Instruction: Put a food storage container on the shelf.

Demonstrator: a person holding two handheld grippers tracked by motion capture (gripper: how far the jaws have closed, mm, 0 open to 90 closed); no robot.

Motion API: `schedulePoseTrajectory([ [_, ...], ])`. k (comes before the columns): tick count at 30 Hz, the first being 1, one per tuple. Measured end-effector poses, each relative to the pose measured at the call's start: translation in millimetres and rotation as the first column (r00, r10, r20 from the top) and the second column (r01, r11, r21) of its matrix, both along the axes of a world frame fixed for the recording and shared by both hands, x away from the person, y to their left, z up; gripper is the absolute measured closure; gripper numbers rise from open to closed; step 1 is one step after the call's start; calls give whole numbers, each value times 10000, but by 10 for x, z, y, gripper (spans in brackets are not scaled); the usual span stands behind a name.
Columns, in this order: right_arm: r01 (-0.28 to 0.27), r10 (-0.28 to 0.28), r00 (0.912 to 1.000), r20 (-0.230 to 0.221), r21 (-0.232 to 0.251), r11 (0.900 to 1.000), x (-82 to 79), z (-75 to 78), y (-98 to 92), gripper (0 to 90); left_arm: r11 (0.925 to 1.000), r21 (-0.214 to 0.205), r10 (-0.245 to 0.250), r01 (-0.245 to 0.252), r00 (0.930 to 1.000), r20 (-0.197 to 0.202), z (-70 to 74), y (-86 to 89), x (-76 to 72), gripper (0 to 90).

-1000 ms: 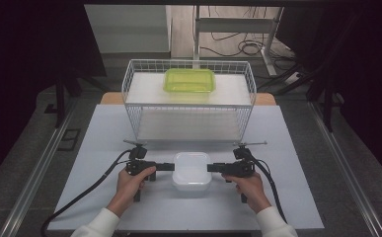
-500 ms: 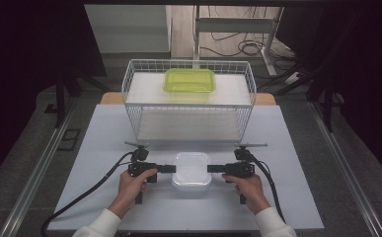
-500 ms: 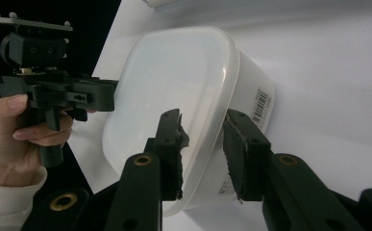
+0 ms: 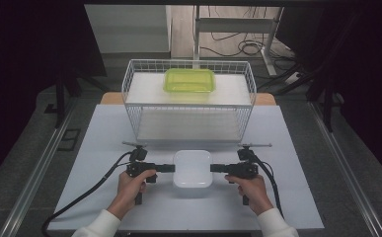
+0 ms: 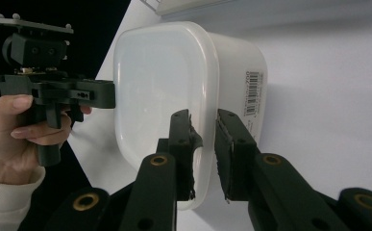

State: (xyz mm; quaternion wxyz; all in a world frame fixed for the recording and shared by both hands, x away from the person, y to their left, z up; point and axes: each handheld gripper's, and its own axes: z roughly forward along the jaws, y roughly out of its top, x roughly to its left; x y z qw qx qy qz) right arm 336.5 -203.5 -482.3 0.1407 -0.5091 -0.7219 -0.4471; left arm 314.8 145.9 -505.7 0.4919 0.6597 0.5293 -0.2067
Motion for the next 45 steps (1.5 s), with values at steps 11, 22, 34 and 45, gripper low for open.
schedulePoseTrajectory([
  [11,-216,211,9976,653,74,9997,-29,119,14,776,10000,-37,34,-33,9990,448,101,27,-21,800],
  [22,-250,234,9889,1468,87,9997,-83,255,33,776,9997,239,56,-89,9912,1326,280,30,-75,800],
  [34,-403,364,9790,2005,151,9991,-132,391,65,776,9997,209,72,-111,9842,1769,410,73,-119,800],
  [45,-544,504,9664,2520,89,9985,-164,534,58,776,9997,226,18,-69,9760,2176,545,68,-173,800],
])
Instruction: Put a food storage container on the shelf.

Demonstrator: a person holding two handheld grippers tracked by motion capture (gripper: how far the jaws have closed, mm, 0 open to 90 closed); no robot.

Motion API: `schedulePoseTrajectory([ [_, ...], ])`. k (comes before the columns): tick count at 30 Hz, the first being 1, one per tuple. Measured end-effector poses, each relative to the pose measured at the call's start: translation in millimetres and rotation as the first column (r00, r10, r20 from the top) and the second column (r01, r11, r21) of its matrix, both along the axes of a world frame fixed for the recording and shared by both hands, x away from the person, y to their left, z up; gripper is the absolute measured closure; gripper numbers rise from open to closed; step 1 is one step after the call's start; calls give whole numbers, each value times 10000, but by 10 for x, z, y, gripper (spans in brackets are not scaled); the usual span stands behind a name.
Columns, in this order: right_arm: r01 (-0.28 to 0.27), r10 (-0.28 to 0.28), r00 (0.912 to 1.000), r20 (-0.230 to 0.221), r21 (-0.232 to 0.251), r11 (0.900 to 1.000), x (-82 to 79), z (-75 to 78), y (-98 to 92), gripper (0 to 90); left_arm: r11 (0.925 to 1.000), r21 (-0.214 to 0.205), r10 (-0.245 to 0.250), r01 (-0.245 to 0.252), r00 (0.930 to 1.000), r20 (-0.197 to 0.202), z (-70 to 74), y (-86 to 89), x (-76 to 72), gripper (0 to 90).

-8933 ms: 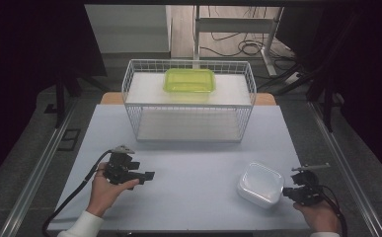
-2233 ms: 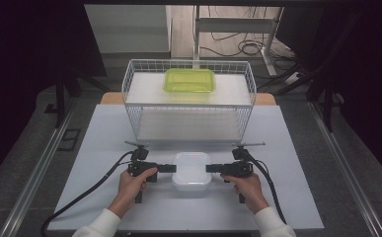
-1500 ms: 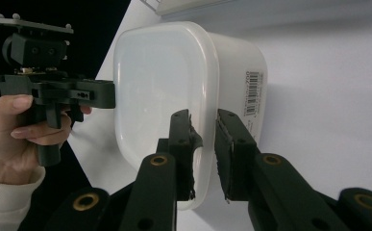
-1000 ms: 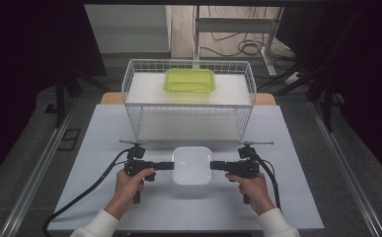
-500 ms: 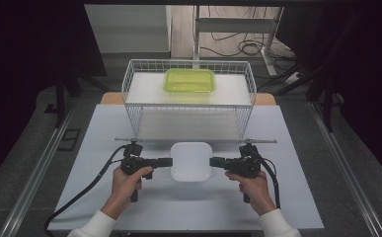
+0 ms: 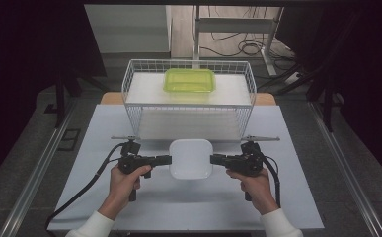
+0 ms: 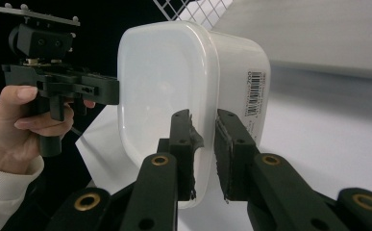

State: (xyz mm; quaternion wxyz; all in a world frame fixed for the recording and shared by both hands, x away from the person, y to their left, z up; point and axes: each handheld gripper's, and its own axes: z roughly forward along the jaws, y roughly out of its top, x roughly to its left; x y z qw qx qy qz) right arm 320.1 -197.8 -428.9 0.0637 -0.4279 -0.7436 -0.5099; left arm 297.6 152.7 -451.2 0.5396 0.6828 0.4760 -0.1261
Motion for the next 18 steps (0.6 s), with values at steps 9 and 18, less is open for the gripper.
schedulePoseTrajectory([
  [9,-36,37,9996,284,-41,10000,-28,111,17,776,10000,90,-45,42,9993,359,148,14,-32,801],
  [18,53,-58,9979,645,79,10000,27,278,0,775,9999,75,-81,76,9978,662,362,3,67,801],
])
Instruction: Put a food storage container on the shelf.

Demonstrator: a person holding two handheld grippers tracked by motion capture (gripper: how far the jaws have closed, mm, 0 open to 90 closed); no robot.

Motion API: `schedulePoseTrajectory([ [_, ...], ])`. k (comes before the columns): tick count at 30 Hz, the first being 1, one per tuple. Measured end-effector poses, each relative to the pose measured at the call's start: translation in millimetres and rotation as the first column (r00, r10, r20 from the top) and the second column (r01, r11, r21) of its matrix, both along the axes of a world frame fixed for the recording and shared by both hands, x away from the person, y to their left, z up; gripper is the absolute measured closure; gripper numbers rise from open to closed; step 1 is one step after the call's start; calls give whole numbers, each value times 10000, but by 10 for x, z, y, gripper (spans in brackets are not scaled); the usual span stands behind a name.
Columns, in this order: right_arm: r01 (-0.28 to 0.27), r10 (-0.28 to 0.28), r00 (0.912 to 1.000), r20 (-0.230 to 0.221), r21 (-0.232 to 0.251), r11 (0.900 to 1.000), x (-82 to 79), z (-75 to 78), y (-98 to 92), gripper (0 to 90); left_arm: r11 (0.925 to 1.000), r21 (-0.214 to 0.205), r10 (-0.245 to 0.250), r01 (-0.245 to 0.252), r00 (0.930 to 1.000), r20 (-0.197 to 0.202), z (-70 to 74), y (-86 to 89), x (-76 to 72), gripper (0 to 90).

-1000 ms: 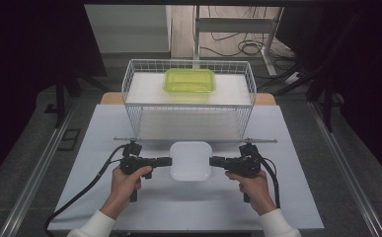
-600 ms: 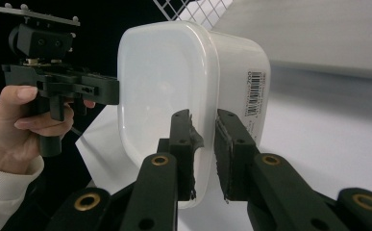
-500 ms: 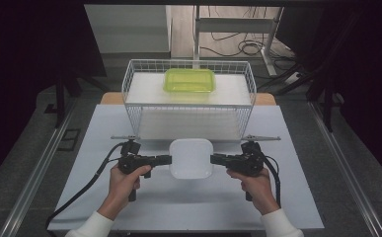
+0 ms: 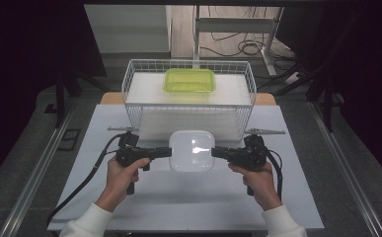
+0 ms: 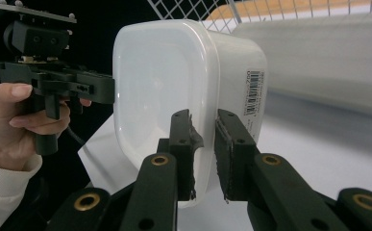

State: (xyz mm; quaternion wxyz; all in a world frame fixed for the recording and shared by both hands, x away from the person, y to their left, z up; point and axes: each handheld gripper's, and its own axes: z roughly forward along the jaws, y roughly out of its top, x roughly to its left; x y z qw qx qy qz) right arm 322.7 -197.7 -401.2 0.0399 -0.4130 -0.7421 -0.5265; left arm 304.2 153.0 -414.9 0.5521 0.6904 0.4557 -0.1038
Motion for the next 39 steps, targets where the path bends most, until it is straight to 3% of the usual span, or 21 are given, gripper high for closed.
schedulePoseTrajectory([
  [6,20,-21,9998,218,62,10000,77,148,-2,775,10000,-26,34,-34,9998,173,134,0,71,801],
  [18,-23,0,9964,843,269,9996,177,494,53,774,9998,28,174,-177,9957,912,552,59,153,803],
  [27,-64,37,9934,1149,230,9997,282,722,102,773,9997,-43,231,-227,9928,1173,751,105,274,804],
  [35,22,-48,9874,1584,165,9999,431,1047,160,773,9994,114,288,-313,9835,1784,1112,146,413,804],
  [39,3,-31,9842,1771,159,9999,591,1276,208,774,9988,172,406,-452,9775,2069,1340,186,551,805],
])
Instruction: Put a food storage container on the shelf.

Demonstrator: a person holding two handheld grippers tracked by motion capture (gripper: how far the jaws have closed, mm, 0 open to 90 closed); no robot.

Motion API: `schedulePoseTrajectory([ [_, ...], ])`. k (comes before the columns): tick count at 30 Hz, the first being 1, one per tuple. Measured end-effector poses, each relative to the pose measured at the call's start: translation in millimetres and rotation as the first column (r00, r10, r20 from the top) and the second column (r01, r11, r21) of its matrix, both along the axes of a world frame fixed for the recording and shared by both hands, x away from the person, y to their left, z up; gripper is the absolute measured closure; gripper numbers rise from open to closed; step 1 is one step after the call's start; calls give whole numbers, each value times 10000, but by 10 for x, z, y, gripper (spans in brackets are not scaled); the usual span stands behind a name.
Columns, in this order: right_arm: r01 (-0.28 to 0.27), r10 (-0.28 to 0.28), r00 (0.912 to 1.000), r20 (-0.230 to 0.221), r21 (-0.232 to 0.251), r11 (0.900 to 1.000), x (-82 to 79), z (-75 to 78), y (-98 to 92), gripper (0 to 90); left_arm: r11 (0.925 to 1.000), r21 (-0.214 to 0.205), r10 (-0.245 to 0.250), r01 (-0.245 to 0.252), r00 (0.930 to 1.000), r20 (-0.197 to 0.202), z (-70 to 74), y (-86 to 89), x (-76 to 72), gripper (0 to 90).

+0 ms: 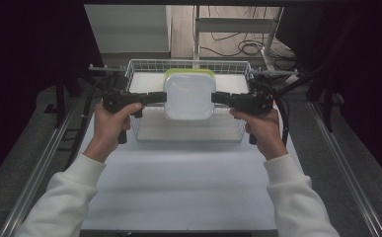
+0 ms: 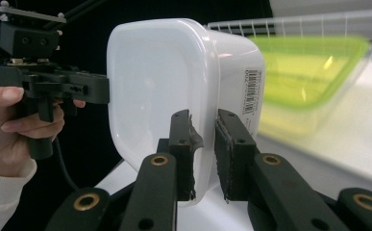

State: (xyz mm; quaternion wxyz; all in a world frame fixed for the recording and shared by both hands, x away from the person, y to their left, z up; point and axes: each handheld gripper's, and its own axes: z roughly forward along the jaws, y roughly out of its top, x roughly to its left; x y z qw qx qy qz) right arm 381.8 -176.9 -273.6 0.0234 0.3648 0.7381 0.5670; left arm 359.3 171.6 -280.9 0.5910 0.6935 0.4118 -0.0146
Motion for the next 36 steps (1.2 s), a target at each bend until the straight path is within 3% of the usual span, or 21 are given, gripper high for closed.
schedulePoseTrajectory([
  [6,-52,59,9996,-273,260,9996,332,198,62,774,9996,-273,38,-43,9998,-178,184,75,297,807],
  [14,-43,58,9990,-449,350,9994,593,330,85,775,9994,-350,19,-28,9996,-268,313,105,549,808],
  [31,219,-199,9936,-1114,165,9996,850,264,18,774,9975,-687,68,-137,9950,-994,134,30,872,806],
  [36,378,-386,9859,-1630,-80,9993,942,227,41,773,9978,-623,143,-237,9891,-1467,74,22,952,805],
])
